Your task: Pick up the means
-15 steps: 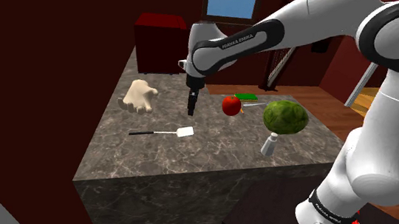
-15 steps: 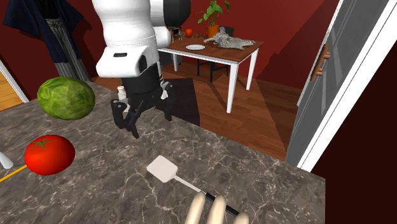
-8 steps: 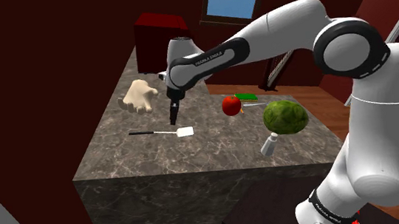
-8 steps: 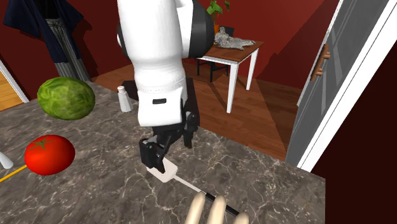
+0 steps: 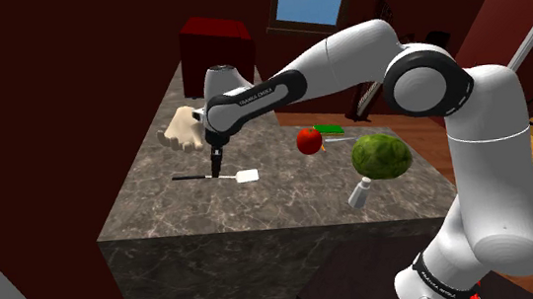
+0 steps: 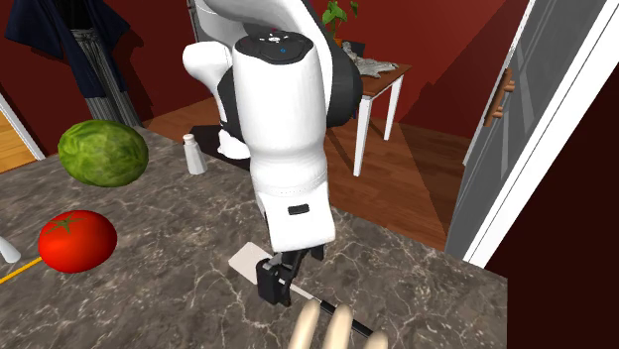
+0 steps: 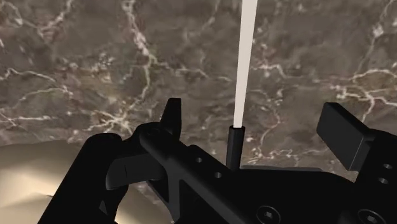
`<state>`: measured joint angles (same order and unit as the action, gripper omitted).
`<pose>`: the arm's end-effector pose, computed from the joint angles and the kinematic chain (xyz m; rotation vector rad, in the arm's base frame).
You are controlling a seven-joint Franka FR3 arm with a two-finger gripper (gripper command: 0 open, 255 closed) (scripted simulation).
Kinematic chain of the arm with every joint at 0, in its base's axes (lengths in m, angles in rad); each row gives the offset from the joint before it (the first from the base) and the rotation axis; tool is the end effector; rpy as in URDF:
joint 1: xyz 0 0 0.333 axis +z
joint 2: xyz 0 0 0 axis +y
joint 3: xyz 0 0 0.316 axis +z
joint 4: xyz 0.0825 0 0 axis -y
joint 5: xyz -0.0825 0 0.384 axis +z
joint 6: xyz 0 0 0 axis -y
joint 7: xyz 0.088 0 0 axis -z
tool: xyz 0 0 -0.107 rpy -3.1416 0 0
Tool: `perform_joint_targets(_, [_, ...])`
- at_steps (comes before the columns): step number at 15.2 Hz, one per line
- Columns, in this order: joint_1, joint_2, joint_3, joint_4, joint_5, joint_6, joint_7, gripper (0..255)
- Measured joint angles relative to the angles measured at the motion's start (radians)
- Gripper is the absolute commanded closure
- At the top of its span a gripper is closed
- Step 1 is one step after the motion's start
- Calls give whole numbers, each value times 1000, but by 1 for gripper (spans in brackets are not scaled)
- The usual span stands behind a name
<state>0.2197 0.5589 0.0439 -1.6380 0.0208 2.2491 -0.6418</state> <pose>0.6675 0.1768 0.2971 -2.8112 -1.3329 -0.0920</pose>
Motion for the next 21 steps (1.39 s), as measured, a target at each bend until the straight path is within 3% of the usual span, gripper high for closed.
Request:
perform_joint_targets(5, [1,37,0,-6,-1,43,-2,0])
perform_joint_targets(6, [0,39,0,-9,-1,48,-2,255])
perform_joint_targets(21, [0,14,0,-1,0,15,-1,255])
